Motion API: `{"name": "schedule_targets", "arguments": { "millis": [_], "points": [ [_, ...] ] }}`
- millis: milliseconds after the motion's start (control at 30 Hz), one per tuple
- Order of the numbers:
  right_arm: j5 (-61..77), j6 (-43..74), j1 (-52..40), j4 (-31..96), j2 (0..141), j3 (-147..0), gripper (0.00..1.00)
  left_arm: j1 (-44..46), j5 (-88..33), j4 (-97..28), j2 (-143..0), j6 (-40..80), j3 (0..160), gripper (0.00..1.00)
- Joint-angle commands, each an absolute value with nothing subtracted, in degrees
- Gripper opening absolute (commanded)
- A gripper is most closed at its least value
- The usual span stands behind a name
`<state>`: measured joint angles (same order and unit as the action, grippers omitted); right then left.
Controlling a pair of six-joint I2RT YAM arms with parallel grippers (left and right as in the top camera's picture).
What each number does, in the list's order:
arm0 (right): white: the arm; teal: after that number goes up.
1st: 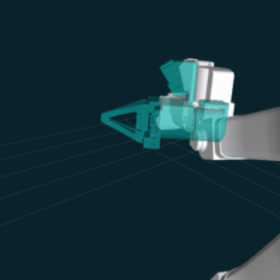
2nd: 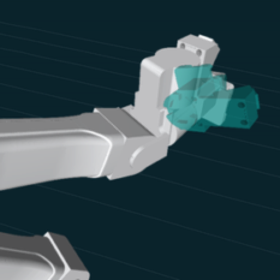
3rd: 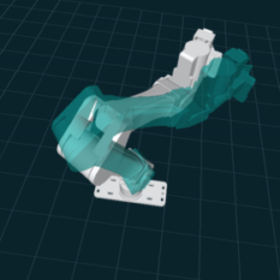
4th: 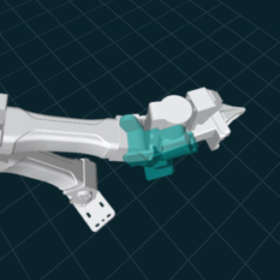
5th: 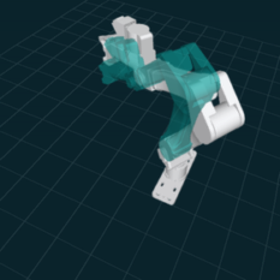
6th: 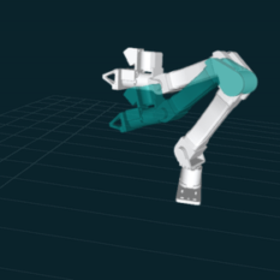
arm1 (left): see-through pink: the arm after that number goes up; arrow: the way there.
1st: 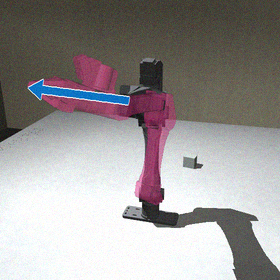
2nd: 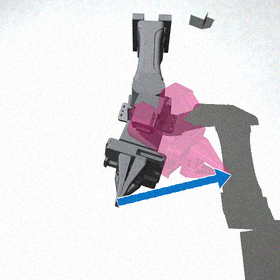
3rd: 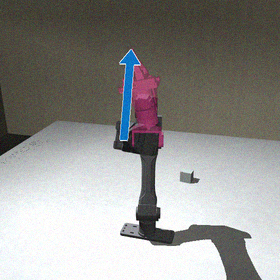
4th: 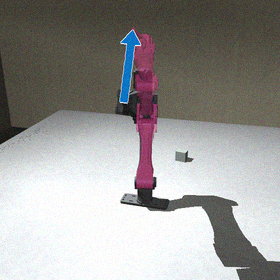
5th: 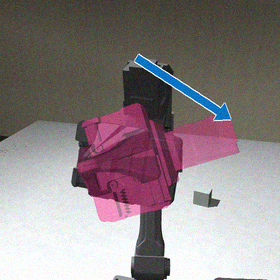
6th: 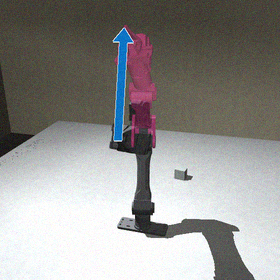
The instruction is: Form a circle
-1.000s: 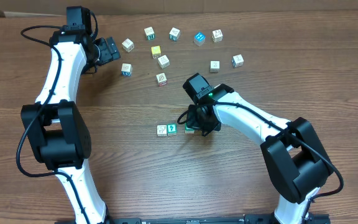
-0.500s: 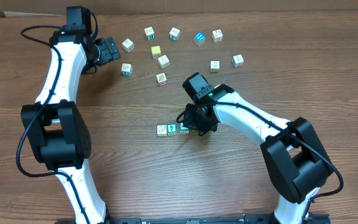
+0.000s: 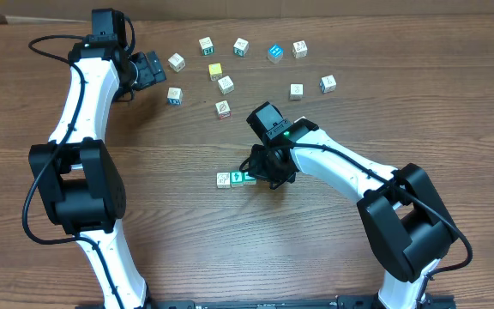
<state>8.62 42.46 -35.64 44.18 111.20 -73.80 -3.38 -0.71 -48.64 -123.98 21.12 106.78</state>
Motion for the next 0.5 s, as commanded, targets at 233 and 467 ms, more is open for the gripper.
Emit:
{"name": "schedule_targets", "arguments": {
  "millis": [233,467],
  "points": [
    [8.69,43.24,-35.75,44.21,111.37,-73.45,0.04,-2.96,-1.10,-48.64,-123.66,22.31,107.53,1.00],
    [8.67,43.05,-35.75,44.23,111.37,-73.45,0.04,-2.96,-1.10,-48.64,-123.66,22.31,107.53,0.99]
  ]
}}
